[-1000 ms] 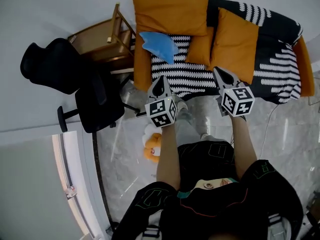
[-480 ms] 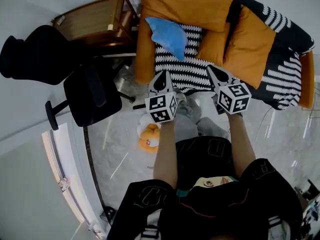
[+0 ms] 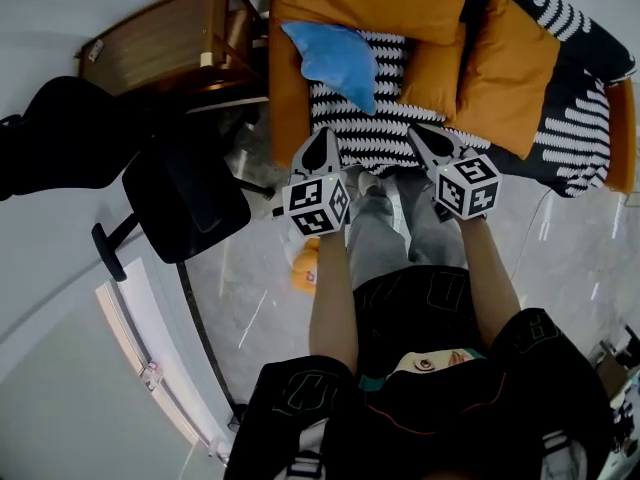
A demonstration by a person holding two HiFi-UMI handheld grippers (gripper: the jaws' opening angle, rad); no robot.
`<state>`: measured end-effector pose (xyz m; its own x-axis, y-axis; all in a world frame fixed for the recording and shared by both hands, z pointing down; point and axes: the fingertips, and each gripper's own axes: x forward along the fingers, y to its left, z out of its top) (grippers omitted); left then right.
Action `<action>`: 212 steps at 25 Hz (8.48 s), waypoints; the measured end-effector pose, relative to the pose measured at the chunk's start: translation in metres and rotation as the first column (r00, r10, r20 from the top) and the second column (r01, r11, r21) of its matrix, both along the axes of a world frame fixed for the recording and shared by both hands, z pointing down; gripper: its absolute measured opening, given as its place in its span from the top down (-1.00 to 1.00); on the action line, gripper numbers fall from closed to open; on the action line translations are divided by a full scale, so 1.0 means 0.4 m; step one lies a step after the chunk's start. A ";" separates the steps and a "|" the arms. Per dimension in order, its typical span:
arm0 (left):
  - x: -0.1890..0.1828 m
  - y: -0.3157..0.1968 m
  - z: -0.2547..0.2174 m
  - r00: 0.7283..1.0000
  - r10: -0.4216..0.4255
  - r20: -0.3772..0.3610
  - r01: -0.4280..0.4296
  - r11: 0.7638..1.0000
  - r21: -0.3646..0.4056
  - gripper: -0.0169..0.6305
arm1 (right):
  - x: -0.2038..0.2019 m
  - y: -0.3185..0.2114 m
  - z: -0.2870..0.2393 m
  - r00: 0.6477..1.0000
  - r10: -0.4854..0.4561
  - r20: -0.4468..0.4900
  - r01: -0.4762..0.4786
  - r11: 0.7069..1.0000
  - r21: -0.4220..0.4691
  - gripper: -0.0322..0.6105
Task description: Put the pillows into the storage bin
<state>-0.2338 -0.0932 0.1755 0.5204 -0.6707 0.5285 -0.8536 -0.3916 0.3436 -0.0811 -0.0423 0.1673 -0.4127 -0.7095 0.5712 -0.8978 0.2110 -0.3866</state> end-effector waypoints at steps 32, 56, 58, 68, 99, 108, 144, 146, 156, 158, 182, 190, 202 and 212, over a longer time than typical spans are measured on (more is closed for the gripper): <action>0.036 -0.368 0.351 0.928 0.318 0.195 -0.323 0.946 -0.010 -0.15 | -0.057 -0.216 0.614 0.966 0.079 0.247 -0.018 0.970 -0.242 -0.04; 0.143 -0.445 0.347 0.922 0.320 0.218 -0.343 0.936 0.078 -0.05 | -0.058 -0.303 0.663 0.866 0.130 0.483 0.008 0.962 -0.273 0.03; 0.143 -0.441 0.351 0.929 0.309 0.205 -0.330 0.941 0.076 0.03 | -0.058 -0.307 0.664 0.874 0.125 0.470 0.011 0.961 -0.276 0.21; 0.146 -0.383 0.312 0.957 0.246 0.151 -0.261 0.961 0.090 0.23 | -0.035 -0.275 0.613 0.926 -0.026 0.377 0.113 0.971 -0.210 0.49; -0.072 0.045 0.014 0.951 -0.302 0.069 0.270 0.917 0.293 0.22 | -0.125 -0.087 0.285 0.802 -0.545 0.243 0.535 0.837 0.111 0.50; -0.077 0.230 0.036 0.882 -0.471 0.035 0.438 0.844 0.309 0.22 | -0.129 0.009 0.282 0.708 -0.690 0.150 0.671 0.724 0.160 0.50; -0.526 1.356 0.280 0.282 -0.952 0.118 0.958 0.286 0.010 0.01 | -0.745 0.746 0.389 0.252 -0.968 0.009 0.968 0.252 0.009 0.10; -0.505 1.310 0.275 0.327 -0.939 0.108 0.944 0.330 0.017 0.19 | -0.720 0.728 0.388 0.288 -0.957 0.042 0.958 0.288 0.009 0.16; -0.351 1.004 0.271 0.552 -0.812 0.189 0.813 0.575 0.095 0.97 | -0.541 0.589 0.379 0.429 -0.903 0.036 0.901 0.430 0.055 0.89; -0.305 0.925 0.263 0.596 -0.782 0.185 0.783 0.616 0.083 0.97 | -0.500 0.540 0.370 0.454 -0.890 0.040 0.889 0.456 0.052 0.89; 0.360 0.379 0.336 0.924 -0.380 0.032 0.381 0.925 -0.003 0.96 | 0.257 0.123 0.421 0.854 -0.521 0.009 0.521 0.854 -0.012 0.89; 0.543 0.278 0.374 0.960 -0.281 -0.012 0.280 0.958 -0.052 0.96 | 0.444 0.039 0.463 0.912 -0.411 -0.020 0.409 0.911 -0.052 0.86; 0.666 0.178 0.564 0.979 -0.201 0.022 0.202 0.974 -0.098 0.63 | 0.564 -0.038 0.701 0.948 -0.316 -0.043 0.302 0.933 -0.193 0.09; 0.708 0.089 0.526 0.972 -0.233 -0.019 0.227 0.960 -0.163 0.55 | 0.595 -0.105 0.732 0.930 -0.335 -0.151 0.263 0.893 -0.364 -0.05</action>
